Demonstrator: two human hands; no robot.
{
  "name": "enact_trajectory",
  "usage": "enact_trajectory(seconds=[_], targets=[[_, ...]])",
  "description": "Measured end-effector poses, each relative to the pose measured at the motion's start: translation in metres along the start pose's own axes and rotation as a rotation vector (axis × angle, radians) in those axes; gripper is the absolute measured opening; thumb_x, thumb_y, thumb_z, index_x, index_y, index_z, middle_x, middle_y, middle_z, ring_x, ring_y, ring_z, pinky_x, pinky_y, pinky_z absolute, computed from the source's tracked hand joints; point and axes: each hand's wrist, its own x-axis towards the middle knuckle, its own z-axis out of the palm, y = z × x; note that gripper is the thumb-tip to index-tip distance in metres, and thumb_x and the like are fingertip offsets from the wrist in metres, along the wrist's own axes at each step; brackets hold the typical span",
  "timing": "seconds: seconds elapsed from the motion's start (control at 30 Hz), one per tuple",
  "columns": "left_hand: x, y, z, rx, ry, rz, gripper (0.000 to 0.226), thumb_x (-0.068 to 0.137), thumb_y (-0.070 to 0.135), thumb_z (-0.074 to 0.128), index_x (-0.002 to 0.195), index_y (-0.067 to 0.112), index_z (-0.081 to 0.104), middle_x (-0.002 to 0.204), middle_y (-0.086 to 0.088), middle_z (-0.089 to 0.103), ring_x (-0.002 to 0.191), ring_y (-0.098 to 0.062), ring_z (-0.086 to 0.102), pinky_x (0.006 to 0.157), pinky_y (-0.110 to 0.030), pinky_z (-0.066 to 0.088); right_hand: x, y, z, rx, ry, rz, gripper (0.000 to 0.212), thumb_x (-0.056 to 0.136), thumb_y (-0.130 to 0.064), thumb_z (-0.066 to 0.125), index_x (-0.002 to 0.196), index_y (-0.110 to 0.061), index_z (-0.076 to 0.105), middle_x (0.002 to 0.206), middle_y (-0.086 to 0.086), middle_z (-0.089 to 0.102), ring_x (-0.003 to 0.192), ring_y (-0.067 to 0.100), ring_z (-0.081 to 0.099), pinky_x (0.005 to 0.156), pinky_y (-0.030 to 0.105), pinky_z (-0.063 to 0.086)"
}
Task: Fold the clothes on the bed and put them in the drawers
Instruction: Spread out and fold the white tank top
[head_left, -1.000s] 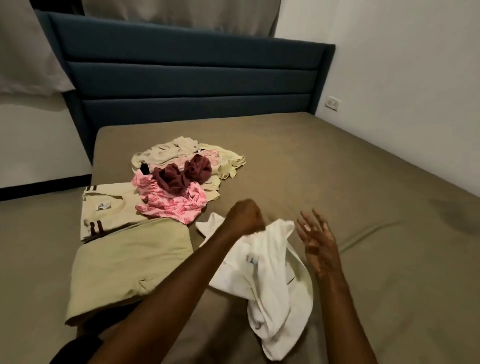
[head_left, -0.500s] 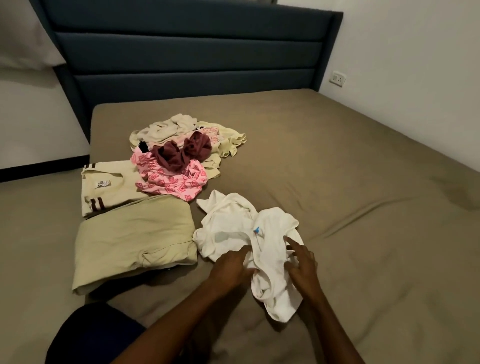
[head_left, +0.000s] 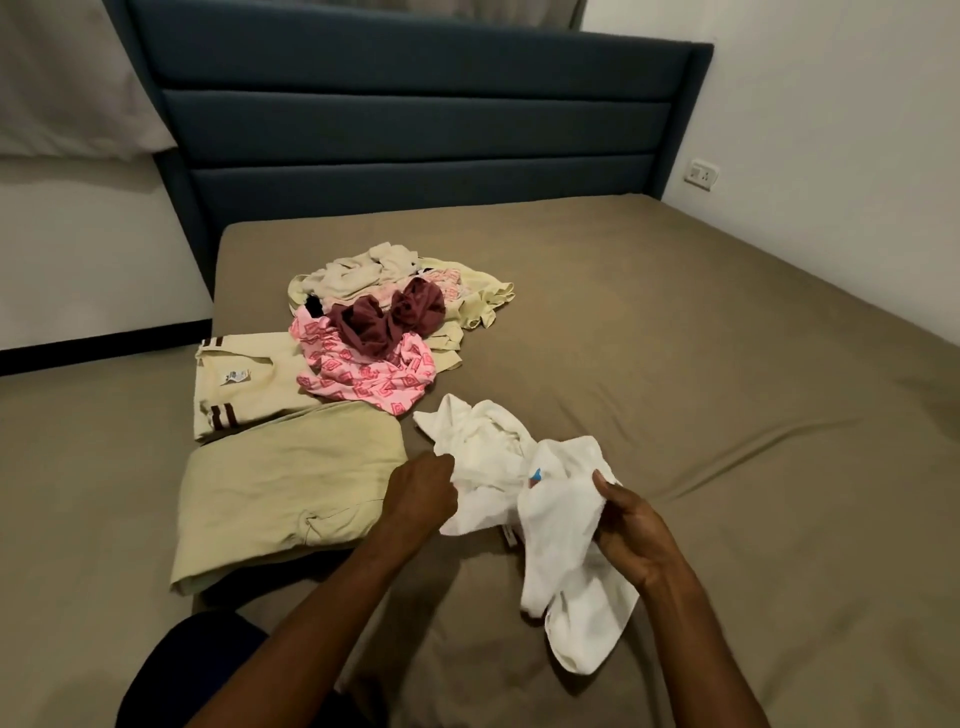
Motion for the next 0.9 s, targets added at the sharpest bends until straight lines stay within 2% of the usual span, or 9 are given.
enact_trajectory(seconds=[0.13, 0.2, 0.27, 0.37, 0.47, 0.6, 0.7, 0.8, 0.9], targets=[[0.012, 0.005, -0.03, -0.252, 0.14, -0.113, 0.027, 0.093, 0.035, 0.067, 0.085, 0.01, 0.073, 0.08, -0.004, 0.069, 0.075, -0.025, 0.064, 0.065, -0.033, 0.045, -0.004, -0.03, 0.001, 0.234, 0.049, -0.218, 0.032, 0.085, -0.019, 0.067, 0.113, -0.005, 0.07, 0.1, 0.012, 0.075, 0.093, 0.025, 0.073, 0.081, 0.037, 0.062], [0.026, 0.014, -0.058, -0.957, 0.024, -0.288, 0.03, 0.091, 0.028, 0.072, 0.086, -0.001, 0.072, 0.071, -0.008, 0.066, 0.062, -0.022, 0.059, 0.056, -0.028, 0.042, -0.009, -0.051, 0.007, 0.349, 0.038, -0.306, 0.012, 0.083, -0.018, 0.066, 0.091, -0.011, 0.071, 0.09, 0.008, 0.074, 0.088, 0.025, 0.074, 0.085, 0.041, 0.062], [0.039, 0.026, -0.083, -1.567, -0.173, -0.306, 0.023, 0.093, 0.021, 0.069, 0.088, -0.001, 0.073, 0.072, -0.009, 0.068, 0.057, -0.02, 0.062, 0.05, -0.022, 0.047, -0.011, -0.079, 0.019, 0.397, 0.013, -0.39, 0.025, 0.097, -0.018, 0.055, 0.08, -0.014, 0.073, 0.084, 0.005, 0.074, 0.081, 0.021, 0.074, 0.08, 0.038, 0.063], [0.08, 0.05, -0.12, -1.933, -0.281, -0.168, 0.039, 0.106, 0.017, 0.051, 0.078, 0.009, 0.077, 0.07, -0.003, 0.07, 0.053, -0.01, 0.064, 0.043, -0.02, 0.048, -0.002, -0.133, 0.036, 0.423, -0.021, -0.516, 0.035, 0.103, -0.019, 0.05, 0.085, -0.01, 0.079, 0.095, 0.008, 0.077, 0.091, 0.023, 0.075, 0.092, 0.04, 0.06], [0.139, 0.075, -0.168, -2.051, -0.203, -0.036, 0.026, 0.107, 0.023, 0.048, 0.108, 0.009, 0.069, 0.102, -0.006, 0.075, 0.081, -0.013, 0.071, 0.059, -0.019, 0.05, 0.027, -0.205, 0.041, 0.488, -0.101, -0.696, 0.026, 0.083, -0.007, 0.072, 0.109, -0.007, 0.072, 0.127, 0.013, 0.069, 0.121, 0.027, 0.066, 0.114, 0.046, 0.043], [0.177, 0.095, -0.168, -1.592, 0.078, -0.156, 0.017, 0.103, 0.015, 0.051, 0.112, 0.011, 0.065, 0.104, -0.008, 0.074, 0.079, -0.019, 0.072, 0.059, -0.029, 0.056, 0.06, -0.248, 0.019, 0.341, 0.08, -0.666, 0.077, 0.05, -0.007, 0.095, 0.119, -0.006, 0.062, 0.144, 0.018, 0.059, 0.122, 0.031, 0.065, 0.111, 0.042, 0.047], [0.164, 0.09, -0.085, -1.052, 0.117, -0.065, 0.02, 0.083, 0.03, 0.064, 0.095, 0.019, 0.075, 0.089, -0.002, 0.076, 0.085, -0.026, 0.072, 0.07, -0.041, 0.058, 0.053, -0.191, 0.011, -0.076, 0.254, -0.642, 0.039, 0.092, -0.013, 0.065, 0.129, 0.001, 0.064, 0.128, 0.022, 0.068, 0.117, 0.038, 0.067, 0.089, 0.035, 0.057], [0.151, 0.051, 0.007, -0.541, -0.045, 0.0, 0.068, 0.065, 0.034, 0.06, 0.131, 0.017, 0.065, 0.133, -0.009, 0.065, 0.128, -0.03, 0.058, 0.105, -0.043, 0.047, 0.053, -0.086, -0.037, -0.505, 0.594, -0.55, 0.019, 0.093, -0.017, 0.06, 0.089, -0.006, 0.074, 0.089, 0.011, 0.075, 0.102, 0.047, 0.067, 0.075, 0.036, 0.051], [0.148, 0.015, 0.054, -0.102, -0.241, 0.021, 0.083, 0.08, 0.028, 0.066, 0.156, 0.031, 0.033, 0.163, -0.007, 0.026, 0.154, -0.033, 0.014, 0.12, -0.054, 0.019, 0.03, 0.017, -0.08, -1.093, 0.857, -0.297, 0.037, 0.081, -0.046, 0.076, 0.084, -0.011, 0.067, 0.087, 0.014, 0.066, 0.094, 0.04, 0.065, 0.083, 0.044, 0.05]])
